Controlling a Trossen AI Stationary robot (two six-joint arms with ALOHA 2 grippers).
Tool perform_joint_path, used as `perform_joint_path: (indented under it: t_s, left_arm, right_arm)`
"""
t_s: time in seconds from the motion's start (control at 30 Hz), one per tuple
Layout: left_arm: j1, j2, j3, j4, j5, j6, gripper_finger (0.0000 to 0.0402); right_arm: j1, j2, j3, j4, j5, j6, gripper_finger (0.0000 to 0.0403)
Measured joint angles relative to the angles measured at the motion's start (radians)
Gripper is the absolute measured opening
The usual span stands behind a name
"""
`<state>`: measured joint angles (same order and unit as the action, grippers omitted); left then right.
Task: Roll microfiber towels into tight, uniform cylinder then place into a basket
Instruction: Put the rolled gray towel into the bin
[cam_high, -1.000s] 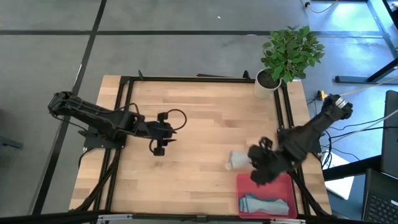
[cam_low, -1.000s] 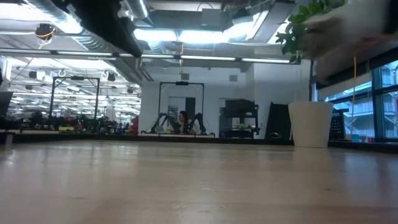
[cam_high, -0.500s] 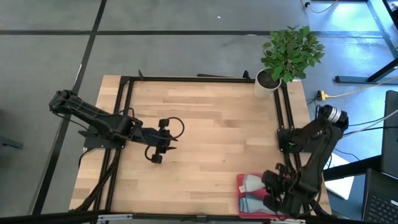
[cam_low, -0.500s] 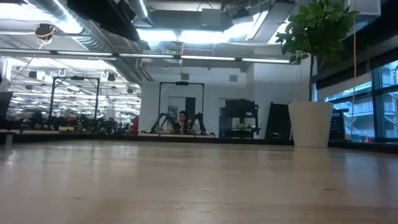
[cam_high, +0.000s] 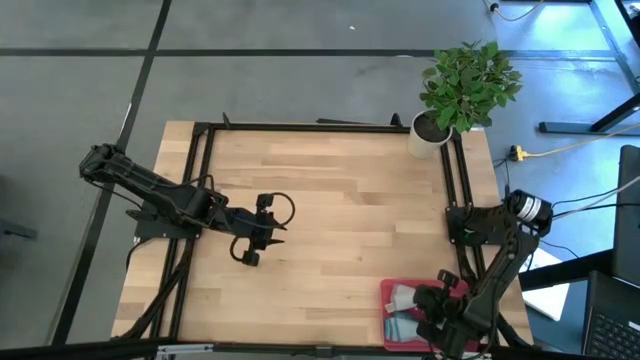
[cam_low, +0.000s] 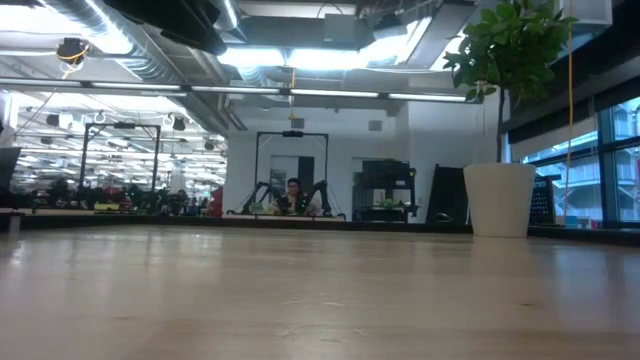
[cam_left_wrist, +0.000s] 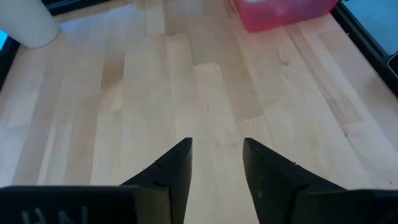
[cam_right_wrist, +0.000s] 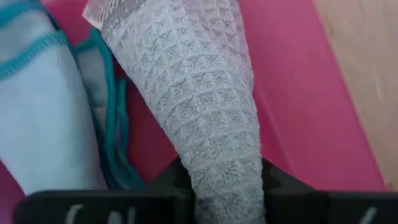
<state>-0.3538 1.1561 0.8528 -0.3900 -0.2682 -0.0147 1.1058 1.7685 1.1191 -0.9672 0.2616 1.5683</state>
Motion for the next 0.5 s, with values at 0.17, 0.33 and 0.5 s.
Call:
perform_joint_path:
  t_s: [0.17, 0.33, 0.5]
  left_arm:
    - [0.0, 0.0, 0.0, 0.001, 0.0, 0.0, 0.0135]
    - [0.0, 0.0, 0.0, 0.001, 0.0, 0.0, 0.0135]
    - [0.0, 0.0, 0.0, 0.001, 0.0, 0.0, 0.0135]
  right_arm:
    - [-0.024, 0.013, 0.0, 0.0, -0.045, -0.001, 0.0094]
    - [-0.043, 0.013, 0.0, 0.006, -0.051, -0.026, 0.0121]
    - [-0.064, 0.013, 0.0, 0.006, -0.089, -0.052, 0.0154]
